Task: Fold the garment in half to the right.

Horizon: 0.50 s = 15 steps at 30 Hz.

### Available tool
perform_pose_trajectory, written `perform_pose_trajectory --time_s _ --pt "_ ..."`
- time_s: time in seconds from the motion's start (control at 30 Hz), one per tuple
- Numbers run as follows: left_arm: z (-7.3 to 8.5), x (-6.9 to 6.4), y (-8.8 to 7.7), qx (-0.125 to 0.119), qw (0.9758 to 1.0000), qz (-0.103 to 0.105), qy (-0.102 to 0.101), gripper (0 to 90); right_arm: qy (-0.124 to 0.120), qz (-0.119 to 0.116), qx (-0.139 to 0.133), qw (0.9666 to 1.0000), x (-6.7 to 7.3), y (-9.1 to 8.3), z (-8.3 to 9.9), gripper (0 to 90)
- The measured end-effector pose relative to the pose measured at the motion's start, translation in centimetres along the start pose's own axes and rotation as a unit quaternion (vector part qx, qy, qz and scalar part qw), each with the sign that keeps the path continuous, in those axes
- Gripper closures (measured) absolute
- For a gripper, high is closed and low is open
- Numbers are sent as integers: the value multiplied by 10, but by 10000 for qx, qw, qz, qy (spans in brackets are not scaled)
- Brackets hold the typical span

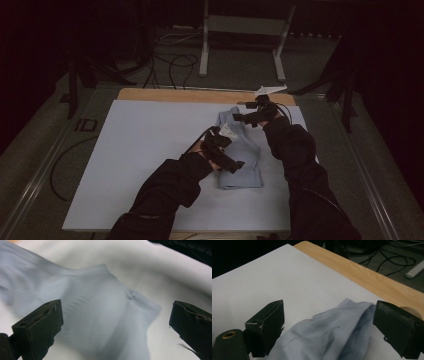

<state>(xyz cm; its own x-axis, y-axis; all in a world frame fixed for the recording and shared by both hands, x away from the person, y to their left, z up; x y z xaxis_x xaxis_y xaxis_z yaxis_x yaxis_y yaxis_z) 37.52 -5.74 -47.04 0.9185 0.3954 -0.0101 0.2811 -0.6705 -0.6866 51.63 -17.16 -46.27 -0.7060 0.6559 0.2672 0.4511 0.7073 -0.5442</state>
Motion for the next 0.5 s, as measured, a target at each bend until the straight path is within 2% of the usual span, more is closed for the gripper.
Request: perform_pose_trajectory --time_s 0.17,0.23,0.43,0.5 --pt "6 13 -15 -109 9999 -79 28 0 -73 -86 3 9999 9 -2 5 100" --pt "12 21 -24 -221 9997 -78 -48 0 -94 -131 -35 9999 15 -6 9 100" --pt "21 29 -36 -297 9995 -127 -25 1 -119 -229 -137 9996 26 -17 17 101" --pt "26 32 -42 -301 9993 -197 55 0 -128 -217 -151 9996 30 -21 21 101"
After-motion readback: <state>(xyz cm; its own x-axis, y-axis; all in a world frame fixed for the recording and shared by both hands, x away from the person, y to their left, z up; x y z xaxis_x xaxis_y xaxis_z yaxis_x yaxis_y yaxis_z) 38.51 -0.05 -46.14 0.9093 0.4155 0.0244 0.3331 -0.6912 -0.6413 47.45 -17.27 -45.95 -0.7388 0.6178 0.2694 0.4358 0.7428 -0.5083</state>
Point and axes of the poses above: each handheld gripper's, and its own axes: y roughly forward along the jaws, z roughly out of its underside, x roughly to its left, the point moved 7 cm from there along y, roughly forward along the jaws, and after that the axes turned 8 degrees about y, right-handed, at the moved point
